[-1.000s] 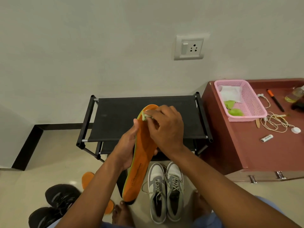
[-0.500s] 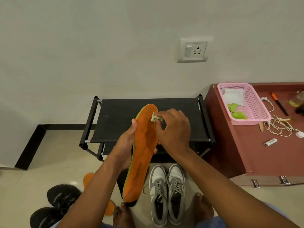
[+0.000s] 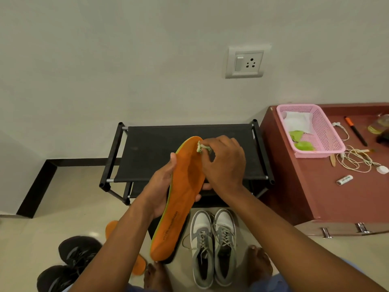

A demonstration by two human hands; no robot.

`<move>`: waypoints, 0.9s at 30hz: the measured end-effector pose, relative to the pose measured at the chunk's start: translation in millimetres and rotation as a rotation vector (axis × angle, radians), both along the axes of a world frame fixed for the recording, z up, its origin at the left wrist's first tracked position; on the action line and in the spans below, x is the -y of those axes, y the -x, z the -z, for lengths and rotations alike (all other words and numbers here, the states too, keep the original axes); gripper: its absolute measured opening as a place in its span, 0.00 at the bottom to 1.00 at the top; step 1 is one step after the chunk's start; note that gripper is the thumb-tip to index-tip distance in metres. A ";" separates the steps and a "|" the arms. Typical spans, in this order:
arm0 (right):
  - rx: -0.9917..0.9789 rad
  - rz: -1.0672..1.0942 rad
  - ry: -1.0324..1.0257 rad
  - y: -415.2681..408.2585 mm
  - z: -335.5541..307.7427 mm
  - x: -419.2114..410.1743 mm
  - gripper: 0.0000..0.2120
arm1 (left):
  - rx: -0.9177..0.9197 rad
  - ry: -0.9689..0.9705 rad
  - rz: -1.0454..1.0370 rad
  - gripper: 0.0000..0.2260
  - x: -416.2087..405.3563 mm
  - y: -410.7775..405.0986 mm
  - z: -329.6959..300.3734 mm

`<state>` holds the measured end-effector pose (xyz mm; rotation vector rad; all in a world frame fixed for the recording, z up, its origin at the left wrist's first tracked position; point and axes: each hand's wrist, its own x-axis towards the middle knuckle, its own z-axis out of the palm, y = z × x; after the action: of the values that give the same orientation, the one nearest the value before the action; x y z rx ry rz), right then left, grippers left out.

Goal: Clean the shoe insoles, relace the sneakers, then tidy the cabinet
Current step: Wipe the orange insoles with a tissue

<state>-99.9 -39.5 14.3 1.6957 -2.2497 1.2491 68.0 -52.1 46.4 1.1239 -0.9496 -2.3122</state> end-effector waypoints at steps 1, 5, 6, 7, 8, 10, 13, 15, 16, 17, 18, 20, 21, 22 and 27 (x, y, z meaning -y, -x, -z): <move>0.013 0.001 0.017 2.0 0.3 1.0 0.06 | 0.004 -0.008 0.018 0.27 0.0 0.0 0.2; 0.045 -0.070 0.079 -0.4 3.2 1.8 0.07 | 0.038 0.001 0.044 0.26 0.3 -0.8 -0.3; 0.051 -0.098 0.092 -3.4 3.0 0.9 0.07 | 0.052 0.009 0.038 0.25 0.1 -0.1 0.3; 0.050 -0.131 0.101 -7.6 2.7 -0.6 0.07 | 0.063 0.014 0.020 0.25 -0.2 0.5 1.3; 0.045 -0.170 0.101 -13.2 2.4 -2.8 0.07 | 0.071 0.017 -0.008 0.25 -0.4 1.3 2.3; 0.036 -0.254 0.083 -27.0 3.1 -8.5 0.07 | 0.077 0.030 -0.068 0.26 0.3 1.3 4.7; 0.042 -0.314 0.066 -42.0 6.1 -14.7 0.08 | 0.082 0.035 -0.139 0.28 3.3 -1.2 6.5; 0.004 -0.305 0.067 -41.2 5.6 -14.4 0.07 | 0.074 0.029 -0.139 0.29 4.6 -1.7 7.9; -0.022 -0.288 0.070 -38.5 4.2 -13.4 0.07 | 0.065 0.024 -0.128 0.29 4.7 -1.1 8.7; -0.045 -0.263 0.075 -34.9 2.6 -11.7 0.06 | 0.058 0.024 -0.118 0.29 4.5 0.1 8.9; -0.063 -0.233 0.079 -30.6 1.2 -9.9 0.05 | 0.052 0.025 -0.110 0.29 4.0 1.3 8.5; -0.086 -0.168 0.070 -21.7 -0.4 -6.3 0.06 | 0.032 0.005 -0.093 0.28 4.2 2.3 10.3; -0.094 -0.139 0.063 -17.8 -0.3 -4.7 0.06 | 0.015 -0.015 -0.082 0.28 4.3 2.5 10.7; -0.102 -0.113 0.056 -14.7 -0.1 -3.7 0.06 | 0.001 -0.040 -0.073 0.29 4.1 2.3 10.3; -0.108 -0.082 0.016 -14.7 1.9 -4.5 0.06 | -0.007 -0.037 -0.100 0.28 4.9 0.0 10.3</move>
<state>-85.2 -34.9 12.3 1.8199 -2.1245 1.1576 68.0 -57.0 36.2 1.1500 -0.8319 -2.2607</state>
